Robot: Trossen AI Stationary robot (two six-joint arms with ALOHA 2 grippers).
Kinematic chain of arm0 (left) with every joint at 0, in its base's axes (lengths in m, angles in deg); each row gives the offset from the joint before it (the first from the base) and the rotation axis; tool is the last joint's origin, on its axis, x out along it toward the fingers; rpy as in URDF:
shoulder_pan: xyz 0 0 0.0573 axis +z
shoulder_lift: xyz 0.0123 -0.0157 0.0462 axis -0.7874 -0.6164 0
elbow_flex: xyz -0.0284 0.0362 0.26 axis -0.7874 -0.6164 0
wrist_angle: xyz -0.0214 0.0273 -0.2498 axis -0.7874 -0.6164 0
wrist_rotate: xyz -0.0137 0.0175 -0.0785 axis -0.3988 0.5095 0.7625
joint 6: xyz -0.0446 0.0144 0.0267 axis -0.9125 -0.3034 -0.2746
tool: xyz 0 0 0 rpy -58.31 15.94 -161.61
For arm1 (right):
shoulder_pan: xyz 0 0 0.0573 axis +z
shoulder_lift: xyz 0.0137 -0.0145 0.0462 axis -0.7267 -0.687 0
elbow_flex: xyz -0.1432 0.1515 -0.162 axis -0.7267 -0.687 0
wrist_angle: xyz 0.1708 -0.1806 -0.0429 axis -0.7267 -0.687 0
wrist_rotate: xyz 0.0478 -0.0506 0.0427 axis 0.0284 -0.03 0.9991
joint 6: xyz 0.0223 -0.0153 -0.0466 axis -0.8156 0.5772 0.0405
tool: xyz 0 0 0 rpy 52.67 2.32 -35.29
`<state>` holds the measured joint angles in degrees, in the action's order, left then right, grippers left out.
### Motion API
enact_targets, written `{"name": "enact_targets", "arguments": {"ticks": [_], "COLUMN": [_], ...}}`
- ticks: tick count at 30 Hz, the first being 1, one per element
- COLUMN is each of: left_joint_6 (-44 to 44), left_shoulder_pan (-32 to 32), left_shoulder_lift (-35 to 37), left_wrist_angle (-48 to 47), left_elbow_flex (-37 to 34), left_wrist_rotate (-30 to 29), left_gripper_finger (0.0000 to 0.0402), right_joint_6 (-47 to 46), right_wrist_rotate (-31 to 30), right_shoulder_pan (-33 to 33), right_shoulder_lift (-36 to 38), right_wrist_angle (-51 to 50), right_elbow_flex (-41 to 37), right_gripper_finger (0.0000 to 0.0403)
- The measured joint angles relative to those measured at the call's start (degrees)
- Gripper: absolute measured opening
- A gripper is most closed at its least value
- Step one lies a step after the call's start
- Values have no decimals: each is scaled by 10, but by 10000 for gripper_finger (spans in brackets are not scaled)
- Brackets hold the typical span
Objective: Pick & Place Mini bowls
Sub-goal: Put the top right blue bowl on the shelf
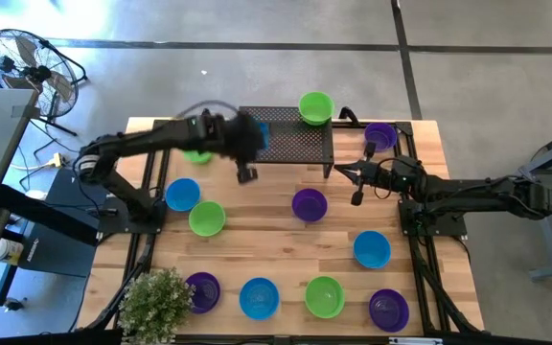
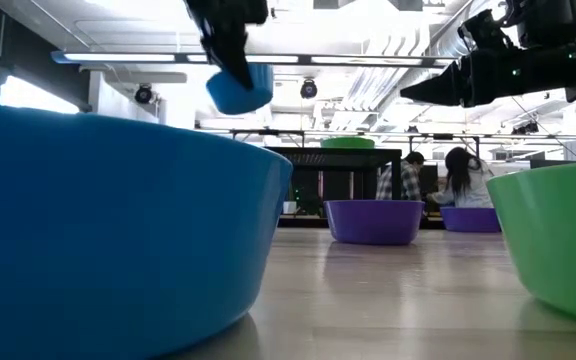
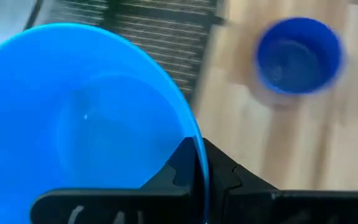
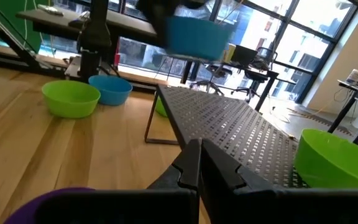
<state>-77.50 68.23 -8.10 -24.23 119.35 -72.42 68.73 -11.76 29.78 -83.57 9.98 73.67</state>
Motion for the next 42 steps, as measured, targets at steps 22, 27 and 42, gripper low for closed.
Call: {"name": "enact_targets", "arguments": {"ticks": [22, 27, 42], "left_joint_6": [174, 186, 170], "left_shoulder_pan": [149, 158, 167], "left_shoulder_lift": [-164, -179, -201], "left_wrist_angle": [44, 71, 84], "left_elbow_flex": [94, 97, 99], "left_wrist_rotate": [41, 48, 72], "left_gripper_finger": [1, 1, 11], "right_joint_6": [0, 2, 3], "right_wrist_rotate": [0, 0, 0], "right_shoulder_pan": [0, 0, 0], "right_shoulder_lift": [0, 0, 0], "right_wrist_angle": [0, 0, 0], "right_elbow_flex": [0, 0, 0], "right_gripper_finger": [1, 2, 2]}}
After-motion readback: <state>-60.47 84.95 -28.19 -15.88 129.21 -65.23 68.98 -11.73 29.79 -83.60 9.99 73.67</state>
